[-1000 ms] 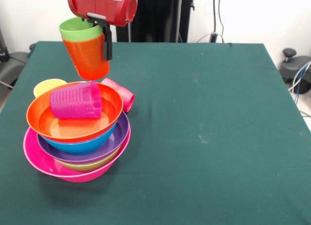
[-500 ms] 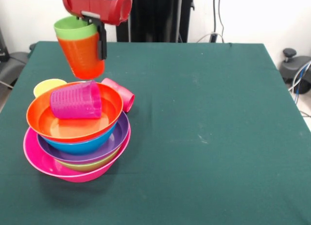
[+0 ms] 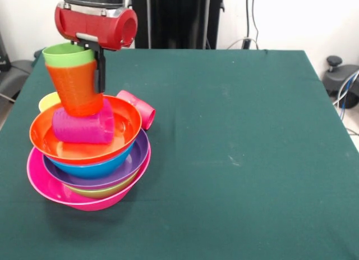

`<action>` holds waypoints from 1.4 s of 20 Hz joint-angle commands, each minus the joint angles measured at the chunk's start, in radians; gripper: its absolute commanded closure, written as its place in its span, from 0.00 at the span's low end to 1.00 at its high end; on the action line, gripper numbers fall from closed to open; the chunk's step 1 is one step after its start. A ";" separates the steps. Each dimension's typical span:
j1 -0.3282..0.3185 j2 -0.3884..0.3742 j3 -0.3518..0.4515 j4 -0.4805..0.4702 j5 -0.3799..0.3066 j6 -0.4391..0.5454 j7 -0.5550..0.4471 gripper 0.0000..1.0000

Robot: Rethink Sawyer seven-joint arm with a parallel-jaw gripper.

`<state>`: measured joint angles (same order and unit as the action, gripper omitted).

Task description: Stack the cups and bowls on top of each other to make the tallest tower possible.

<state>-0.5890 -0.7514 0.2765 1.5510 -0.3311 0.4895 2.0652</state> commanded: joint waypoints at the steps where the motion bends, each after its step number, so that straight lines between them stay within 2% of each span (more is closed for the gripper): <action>1: -0.015 0.110 -0.005 0.079 -0.054 0.022 -0.027 1.00; 6: -0.008 0.115 -0.009 0.071 -0.051 0.018 -0.022 1.00; 11: 0.008 0.110 -0.011 0.056 -0.037 0.054 -0.015 1.00; 22: 0.053 0.028 -0.023 0.062 0.014 0.171 0.007 1.00; 28: 0.102 0.036 -0.037 0.066 0.031 0.149 0.063 1.00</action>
<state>-0.5535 -0.7454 0.2339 1.5544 -0.3201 0.5063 2.0652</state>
